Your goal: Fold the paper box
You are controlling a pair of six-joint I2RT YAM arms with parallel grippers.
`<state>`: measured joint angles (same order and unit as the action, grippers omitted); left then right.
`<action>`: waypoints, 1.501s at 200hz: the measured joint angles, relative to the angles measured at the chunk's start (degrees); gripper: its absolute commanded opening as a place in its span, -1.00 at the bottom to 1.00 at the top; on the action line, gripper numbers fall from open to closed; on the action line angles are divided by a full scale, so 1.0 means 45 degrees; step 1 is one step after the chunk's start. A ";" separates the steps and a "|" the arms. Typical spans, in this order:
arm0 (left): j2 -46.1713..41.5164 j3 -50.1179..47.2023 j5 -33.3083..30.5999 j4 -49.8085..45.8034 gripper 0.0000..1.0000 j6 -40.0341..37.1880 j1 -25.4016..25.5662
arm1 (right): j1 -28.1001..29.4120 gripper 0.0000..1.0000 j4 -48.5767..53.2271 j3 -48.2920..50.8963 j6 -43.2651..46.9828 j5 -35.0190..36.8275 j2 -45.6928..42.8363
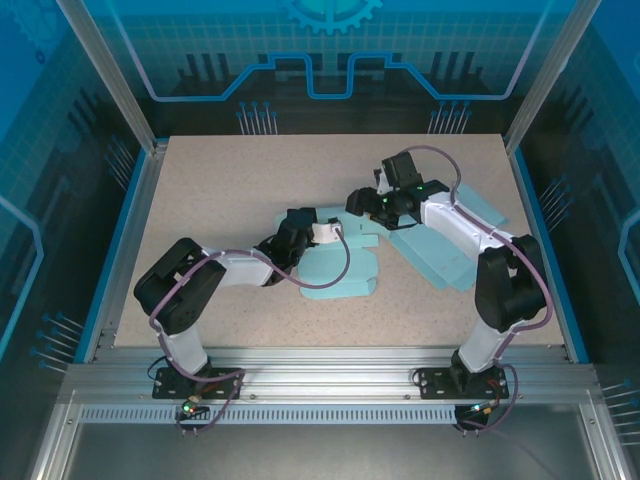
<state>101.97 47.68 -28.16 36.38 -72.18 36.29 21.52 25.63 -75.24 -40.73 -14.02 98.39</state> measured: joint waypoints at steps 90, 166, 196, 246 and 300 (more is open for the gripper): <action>0.0044 -0.0068 -0.0359 0.0806 -1.00 -0.0102 0.0083 | 0.0029 0.23 -0.1263 0.0219 -0.0578 -0.0690 0.0704; 0.0821 -0.0214 -0.0719 0.2399 -1.00 -0.0627 0.0165 | 0.0068 -0.19 -0.1574 -0.0044 -0.0471 -0.0699 0.0913; 0.0879 -0.0248 -0.0753 0.2662 -0.99 -0.0758 0.0185 | 0.0073 -0.03 -0.1579 -0.0010 -0.0316 -0.0602 0.0874; 0.0879 -0.0374 -0.0738 0.2832 -0.99 -0.0908 0.0165 | 0.0063 0.20 -0.1418 0.1462 0.0049 0.0131 -0.0967; 0.0505 -0.0515 -0.0583 0.2424 -0.98 -0.0427 -0.0209 | -0.0010 0.16 -0.1511 0.3541 0.0102 0.0733 -0.3934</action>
<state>104.25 45.36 -30.79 47.29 -74.11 35.35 21.47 18.83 -59.31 -40.27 -10.72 80.68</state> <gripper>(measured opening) 0.067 0.591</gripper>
